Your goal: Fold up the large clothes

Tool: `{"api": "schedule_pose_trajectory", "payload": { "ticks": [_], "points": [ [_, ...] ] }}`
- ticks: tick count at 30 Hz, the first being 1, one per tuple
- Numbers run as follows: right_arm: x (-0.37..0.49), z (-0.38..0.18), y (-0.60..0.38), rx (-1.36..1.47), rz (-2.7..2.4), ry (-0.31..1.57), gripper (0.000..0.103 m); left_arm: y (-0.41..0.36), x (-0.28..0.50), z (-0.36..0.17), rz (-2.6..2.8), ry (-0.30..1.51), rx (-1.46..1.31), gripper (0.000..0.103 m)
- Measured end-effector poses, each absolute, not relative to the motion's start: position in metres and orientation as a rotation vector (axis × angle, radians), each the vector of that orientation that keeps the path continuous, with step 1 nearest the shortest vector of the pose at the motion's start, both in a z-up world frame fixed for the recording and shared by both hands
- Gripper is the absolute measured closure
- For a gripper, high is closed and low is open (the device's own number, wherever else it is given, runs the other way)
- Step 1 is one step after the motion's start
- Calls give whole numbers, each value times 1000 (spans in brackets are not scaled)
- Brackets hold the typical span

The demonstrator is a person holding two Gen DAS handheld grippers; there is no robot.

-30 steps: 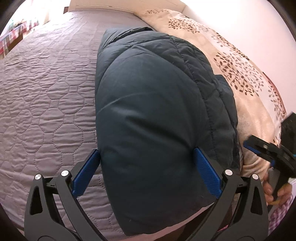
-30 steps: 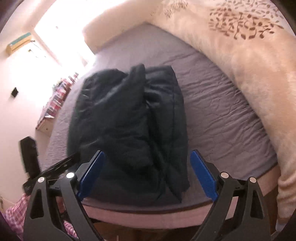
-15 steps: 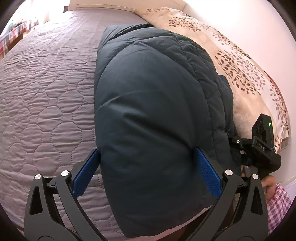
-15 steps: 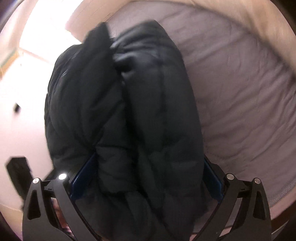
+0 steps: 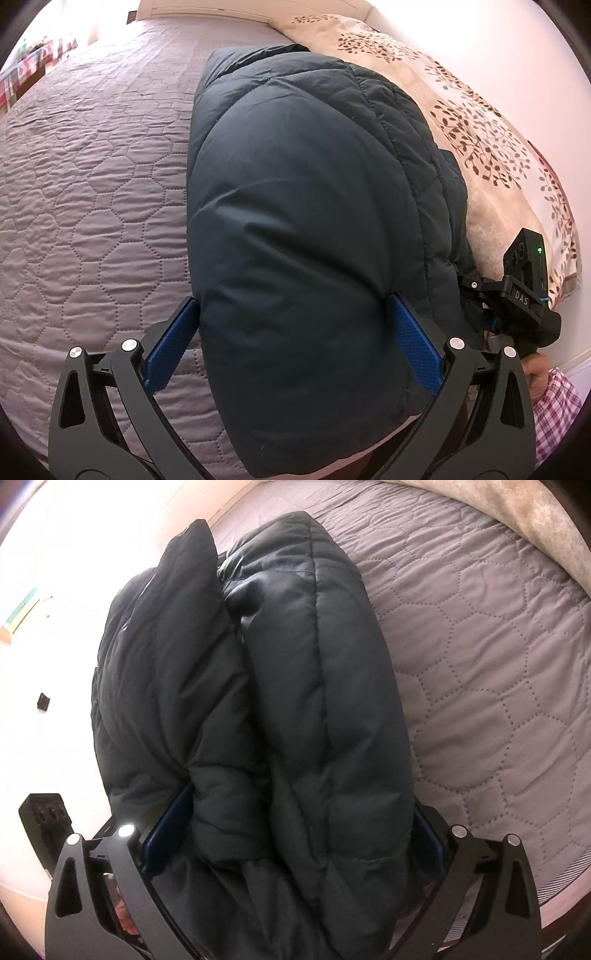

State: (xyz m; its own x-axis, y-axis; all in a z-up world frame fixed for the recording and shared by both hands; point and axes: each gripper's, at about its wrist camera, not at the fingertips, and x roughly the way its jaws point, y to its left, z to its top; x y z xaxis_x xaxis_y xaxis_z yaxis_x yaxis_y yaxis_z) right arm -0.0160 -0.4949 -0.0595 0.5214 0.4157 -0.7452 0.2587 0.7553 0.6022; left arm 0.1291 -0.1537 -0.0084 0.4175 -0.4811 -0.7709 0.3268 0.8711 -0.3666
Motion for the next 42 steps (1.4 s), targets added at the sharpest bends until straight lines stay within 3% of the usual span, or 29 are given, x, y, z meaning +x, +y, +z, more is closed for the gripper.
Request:
{"api": "schedule_pose_trajectory", "payload": {
  "ticks": [5, 10, 12, 17, 20, 27, 35, 42],
  "points": [
    [-20, -60, -496, 743, 103, 1037, 7, -153, 131, -11, -516, 1030, -189, 3],
    [-22, -65, -497, 809, 168, 1030, 22, -149, 135, -15, -553, 1057, -218, 4],
    [-22, -65, -497, 820, 182, 1029, 24, -150, 132, -12, -567, 1036, -205, 8],
    [-25, -66, -494, 853, 220, 991, 38, -153, 123, 3, -543, 920, -95, 34],
    [-23, -60, -485, 828, 236, 967, 45, -145, 130, 13, -534, 884, -62, 41],
    [16, -43, -428, 690, 298, 970, 51, -95, 158, 28, -438, 833, -54, 42],
    [56, -37, -341, 549, 407, 1027, 51, -11, 155, 11, -335, 896, -165, 42],
    [39, -41, -345, 587, 403, 1035, 56, -20, 147, 9, -337, 887, -129, 40]
  ]
}}
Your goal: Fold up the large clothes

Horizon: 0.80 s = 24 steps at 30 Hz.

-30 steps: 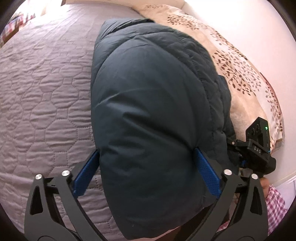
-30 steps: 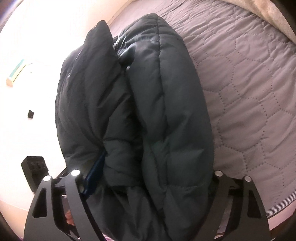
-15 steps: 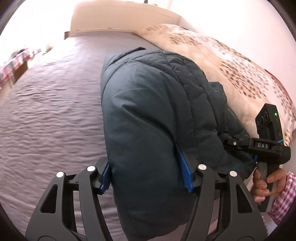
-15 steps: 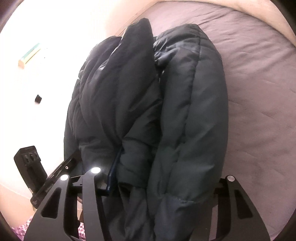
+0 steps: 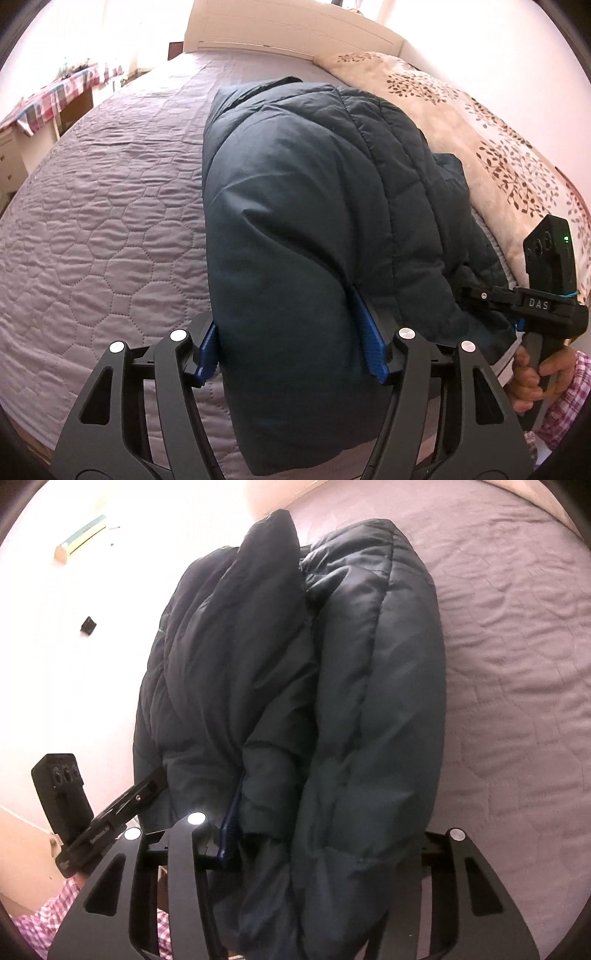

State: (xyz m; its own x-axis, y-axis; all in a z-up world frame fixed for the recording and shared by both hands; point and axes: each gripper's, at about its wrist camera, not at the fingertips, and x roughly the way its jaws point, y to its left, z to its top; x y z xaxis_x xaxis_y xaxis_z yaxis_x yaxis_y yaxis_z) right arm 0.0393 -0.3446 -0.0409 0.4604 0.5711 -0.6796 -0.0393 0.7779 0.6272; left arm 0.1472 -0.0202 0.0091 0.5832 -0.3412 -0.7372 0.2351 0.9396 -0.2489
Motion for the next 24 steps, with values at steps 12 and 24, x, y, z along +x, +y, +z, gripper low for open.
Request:
{"api": "schedule_pose_trajectory", "payload": {
  "ticks": [12, 24],
  "points": [
    [55, -49, -348, 606, 308, 1063, 23, -27, 141, 22, -186, 908, -46, 20],
    [-34, 30, -365, 417, 264, 828, 72, -7, 60, 58, -173, 861, -83, 20]
  ]
}}
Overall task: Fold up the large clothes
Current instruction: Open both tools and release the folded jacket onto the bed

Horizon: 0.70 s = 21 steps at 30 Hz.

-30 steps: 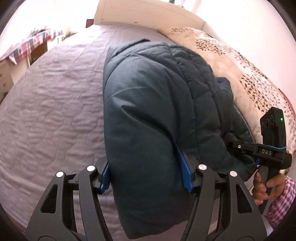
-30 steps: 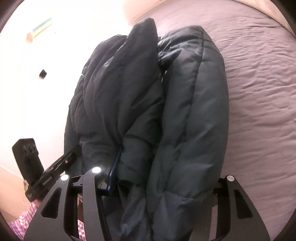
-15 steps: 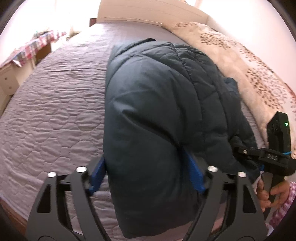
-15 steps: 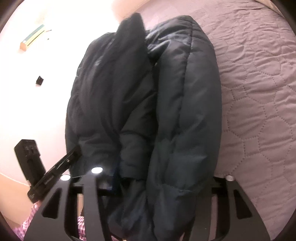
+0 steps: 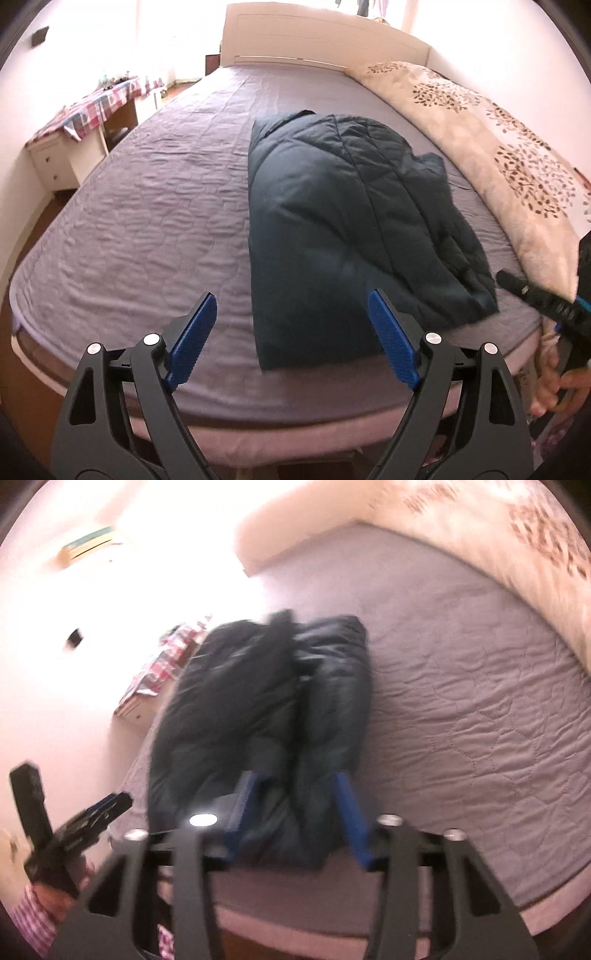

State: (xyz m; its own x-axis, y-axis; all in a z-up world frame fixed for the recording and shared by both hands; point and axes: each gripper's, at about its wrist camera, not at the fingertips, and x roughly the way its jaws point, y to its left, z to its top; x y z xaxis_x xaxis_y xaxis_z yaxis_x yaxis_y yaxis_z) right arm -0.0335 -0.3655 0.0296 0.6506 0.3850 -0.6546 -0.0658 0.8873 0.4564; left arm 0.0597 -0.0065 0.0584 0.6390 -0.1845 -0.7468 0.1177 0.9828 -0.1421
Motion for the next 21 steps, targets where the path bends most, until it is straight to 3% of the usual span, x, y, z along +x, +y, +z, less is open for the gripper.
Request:
{"api": "schedule_pose_trajectory", "payload": {
  "ticks": [1, 3, 9, 21],
  "points": [
    [-38, 29, -357, 401, 285, 831, 82, -5, 54, 56, -183, 863, -85, 25],
    [-46, 17, -343, 368, 315, 875, 91, -5, 48, 48, -220, 887, -73, 34],
    [-24, -28, -326, 375, 223, 1073, 96, -5, 72, 17, -162, 968, -4, 51],
    [-15, -30, -309, 268, 168, 1131, 97, 19, 90, 15, -171, 954, -134, 49]
  ]
}}
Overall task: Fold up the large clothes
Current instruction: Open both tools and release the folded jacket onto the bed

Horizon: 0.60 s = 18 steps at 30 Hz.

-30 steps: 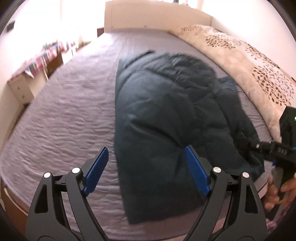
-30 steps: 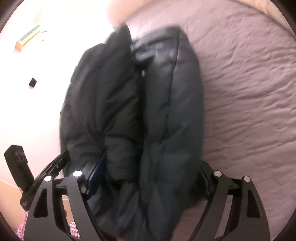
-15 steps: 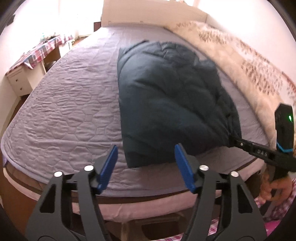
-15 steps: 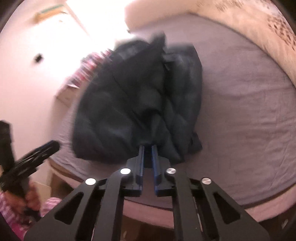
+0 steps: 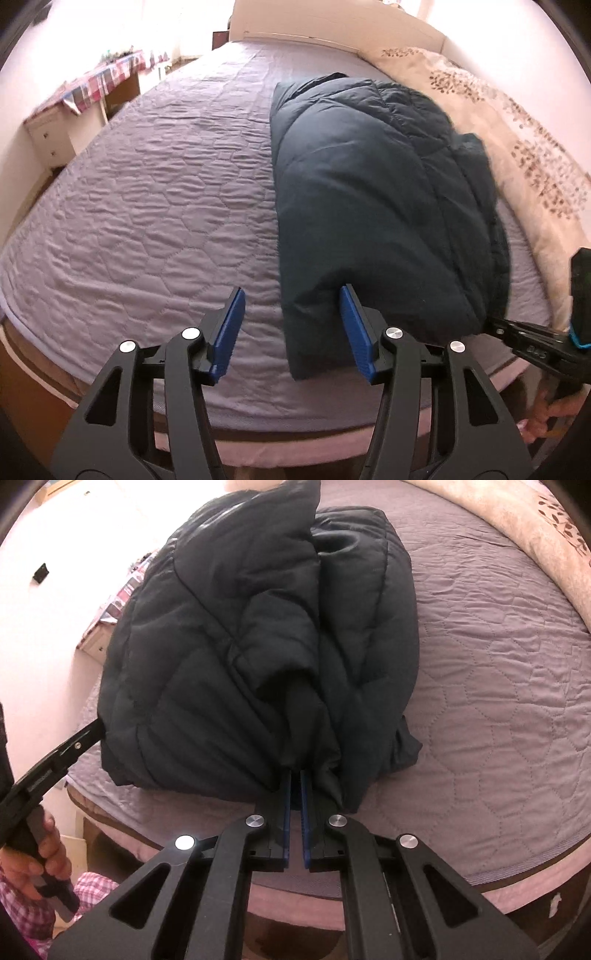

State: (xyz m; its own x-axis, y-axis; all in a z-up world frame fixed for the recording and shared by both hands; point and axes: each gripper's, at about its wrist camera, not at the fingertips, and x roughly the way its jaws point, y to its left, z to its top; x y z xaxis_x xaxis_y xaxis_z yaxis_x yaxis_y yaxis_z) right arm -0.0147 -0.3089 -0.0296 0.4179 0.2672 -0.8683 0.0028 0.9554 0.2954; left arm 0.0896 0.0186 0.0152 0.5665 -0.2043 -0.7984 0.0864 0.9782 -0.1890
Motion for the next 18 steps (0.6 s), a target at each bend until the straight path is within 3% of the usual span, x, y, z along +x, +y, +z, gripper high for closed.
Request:
{"api": "schedule_pose_trajectory", "payload": {
  "ticks": [4, 9, 11, 15, 18],
  "points": [
    [-18, -27, -304, 264, 166, 1120, 96, 16, 77, 18, -209, 964, -173, 32],
    [-34, -12, -301, 253, 135, 1076, 92, 5, 62, 25, -207, 951, -132, 26],
    [-46, 0, -295, 207, 113, 1030, 85, 0, 56, 27, -195, 948, -117, 26],
    [-76, 25, -278, 106, 79, 900, 46, -7, 44, 25, -191, 961, -104, 26],
    [-97, 31, -267, 70, 84, 838, 45, -11, 35, 20, -205, 987, -99, 26]
  ]
}}
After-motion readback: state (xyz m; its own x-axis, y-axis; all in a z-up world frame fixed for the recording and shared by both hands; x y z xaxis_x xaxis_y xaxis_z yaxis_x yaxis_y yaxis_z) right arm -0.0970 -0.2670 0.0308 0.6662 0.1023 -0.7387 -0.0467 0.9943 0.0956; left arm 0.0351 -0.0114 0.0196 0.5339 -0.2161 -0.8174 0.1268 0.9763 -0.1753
